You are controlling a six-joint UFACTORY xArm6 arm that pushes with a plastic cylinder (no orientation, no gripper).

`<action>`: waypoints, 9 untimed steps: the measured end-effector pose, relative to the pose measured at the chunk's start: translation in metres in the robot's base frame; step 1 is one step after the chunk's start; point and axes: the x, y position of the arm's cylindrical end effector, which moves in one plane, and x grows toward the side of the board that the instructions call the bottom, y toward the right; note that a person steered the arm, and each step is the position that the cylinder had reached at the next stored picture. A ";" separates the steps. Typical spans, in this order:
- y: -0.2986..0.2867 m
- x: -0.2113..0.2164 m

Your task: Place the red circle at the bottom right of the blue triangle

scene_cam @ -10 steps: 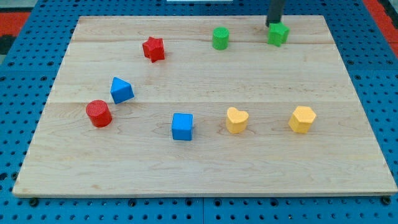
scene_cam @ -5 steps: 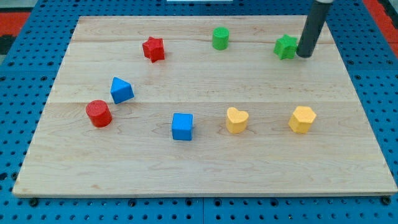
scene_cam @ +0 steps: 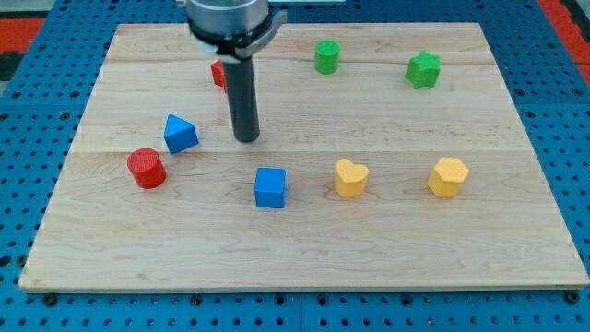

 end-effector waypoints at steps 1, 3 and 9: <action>-0.036 0.011; -0.082 0.009; -0.125 0.110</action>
